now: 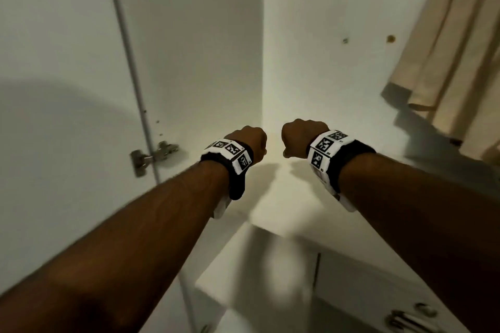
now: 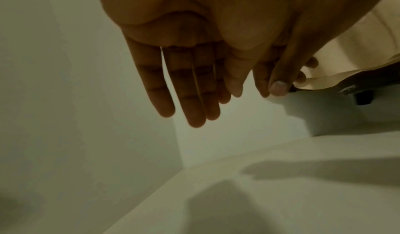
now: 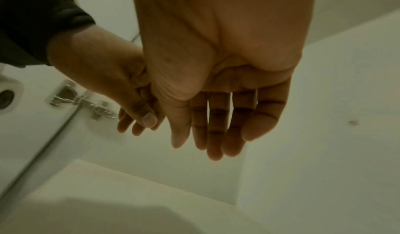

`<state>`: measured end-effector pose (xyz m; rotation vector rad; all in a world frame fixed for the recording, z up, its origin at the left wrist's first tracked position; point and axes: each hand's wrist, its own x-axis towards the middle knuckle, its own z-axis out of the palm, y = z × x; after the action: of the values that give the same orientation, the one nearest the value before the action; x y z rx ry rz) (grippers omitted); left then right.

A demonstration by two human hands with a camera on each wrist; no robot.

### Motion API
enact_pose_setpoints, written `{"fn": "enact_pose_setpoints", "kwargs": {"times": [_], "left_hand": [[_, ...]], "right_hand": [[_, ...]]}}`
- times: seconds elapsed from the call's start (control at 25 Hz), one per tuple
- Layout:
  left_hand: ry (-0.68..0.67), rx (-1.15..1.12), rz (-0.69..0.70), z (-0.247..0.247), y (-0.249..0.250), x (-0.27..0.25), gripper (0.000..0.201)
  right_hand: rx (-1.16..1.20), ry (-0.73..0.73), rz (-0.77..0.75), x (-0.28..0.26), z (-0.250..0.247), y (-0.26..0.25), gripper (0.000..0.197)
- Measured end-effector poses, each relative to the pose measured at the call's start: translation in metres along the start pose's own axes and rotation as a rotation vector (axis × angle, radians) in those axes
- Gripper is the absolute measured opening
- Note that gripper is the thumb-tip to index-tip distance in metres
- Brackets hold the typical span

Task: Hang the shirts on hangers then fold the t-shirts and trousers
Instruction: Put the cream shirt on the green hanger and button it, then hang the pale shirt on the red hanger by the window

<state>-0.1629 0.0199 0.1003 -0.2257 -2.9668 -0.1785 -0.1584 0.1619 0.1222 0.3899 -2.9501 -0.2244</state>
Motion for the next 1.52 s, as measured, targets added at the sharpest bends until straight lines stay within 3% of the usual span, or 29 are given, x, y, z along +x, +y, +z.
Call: {"fn": "enact_pose_setpoints", "kwargs": {"times": [0.24, 0.44, 0.68, 0.76, 0.88, 1.0, 1.2, 1.36, 1.52], "left_hand": [[-0.027, 0.032, -0.386, 0.008, -0.113, -0.184, 0.019], [-0.05, 0.03, -0.686, 0.023, -0.165, -0.341, 0.023], [0.128, 0.064, -0.984, 0.064, -0.201, -0.611, 0.025], [0.115, 0.059, -1.098, 0.078, -0.198, -0.701, 0.025], [0.031, 0.056, -1.332, 0.085, -0.185, -0.837, 0.025], [0.057, 0.099, -1.552, 0.085, -0.153, -0.968, 0.025], [0.072, 0.103, -1.939, 0.093, -0.076, -1.133, 0.027], [0.027, 0.09, -2.309, 0.103, 0.012, -1.225, 0.024], [0.037, -0.038, -2.657, 0.107, 0.114, -1.264, 0.024]], "right_hand": [[0.096, -0.029, -0.396, -0.061, 0.009, -0.177, 0.026], [0.133, -0.105, -0.671, -0.143, 0.018, -0.311, 0.026], [0.132, -0.137, -1.085, -0.321, 0.053, -0.483, 0.028], [0.151, -0.181, -1.202, -0.389, 0.062, -0.527, 0.025], [0.098, -0.195, -1.432, -0.5, 0.063, -0.595, 0.024], [0.02, -0.159, -1.682, -0.618, 0.052, -0.652, 0.026], [-0.075, -0.115, -2.053, -0.798, 0.039, -0.712, 0.026], [-0.216, -0.044, -2.42, -0.943, 0.038, -0.722, 0.014], [-0.27, 0.073, -2.692, -1.044, 0.04, -0.698, 0.006]]}}
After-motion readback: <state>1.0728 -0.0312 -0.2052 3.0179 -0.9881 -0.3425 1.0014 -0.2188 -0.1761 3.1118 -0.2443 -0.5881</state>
